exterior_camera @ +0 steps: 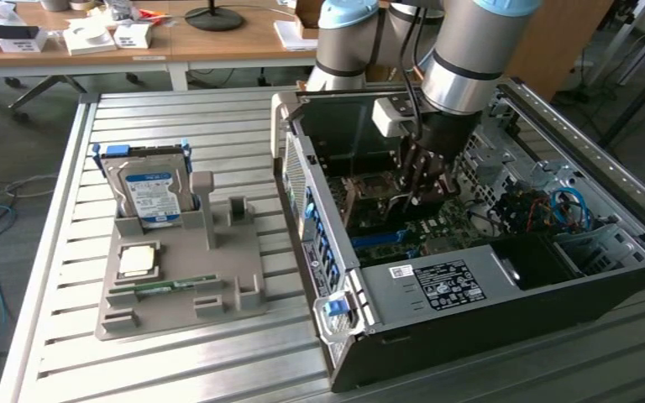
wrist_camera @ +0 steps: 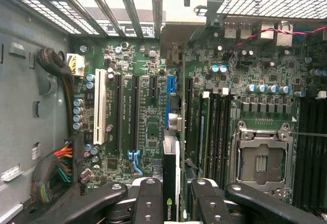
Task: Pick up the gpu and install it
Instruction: 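Insert the gpu into the slot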
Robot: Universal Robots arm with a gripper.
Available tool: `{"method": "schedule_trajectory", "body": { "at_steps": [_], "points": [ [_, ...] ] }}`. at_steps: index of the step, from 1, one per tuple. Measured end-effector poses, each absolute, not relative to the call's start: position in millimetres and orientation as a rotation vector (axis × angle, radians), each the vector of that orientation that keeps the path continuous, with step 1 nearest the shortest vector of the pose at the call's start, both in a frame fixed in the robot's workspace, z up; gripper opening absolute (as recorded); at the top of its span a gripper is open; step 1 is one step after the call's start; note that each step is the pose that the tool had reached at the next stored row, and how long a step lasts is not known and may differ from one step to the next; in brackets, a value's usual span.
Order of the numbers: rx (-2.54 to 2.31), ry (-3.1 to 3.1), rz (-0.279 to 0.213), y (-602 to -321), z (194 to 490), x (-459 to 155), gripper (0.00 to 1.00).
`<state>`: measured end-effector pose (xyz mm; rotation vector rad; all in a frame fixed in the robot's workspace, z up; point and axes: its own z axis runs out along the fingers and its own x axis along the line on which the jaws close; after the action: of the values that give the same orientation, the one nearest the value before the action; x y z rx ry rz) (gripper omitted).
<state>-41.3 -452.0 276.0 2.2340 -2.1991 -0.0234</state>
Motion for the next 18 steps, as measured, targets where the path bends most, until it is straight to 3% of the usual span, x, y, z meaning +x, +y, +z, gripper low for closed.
{"method": "schedule_trajectory", "body": {
  "at_steps": [18],
  "points": [
    [2.236,-2.2,-0.02,-452.0,272.4,-48.3,0.26]
  ]
}}
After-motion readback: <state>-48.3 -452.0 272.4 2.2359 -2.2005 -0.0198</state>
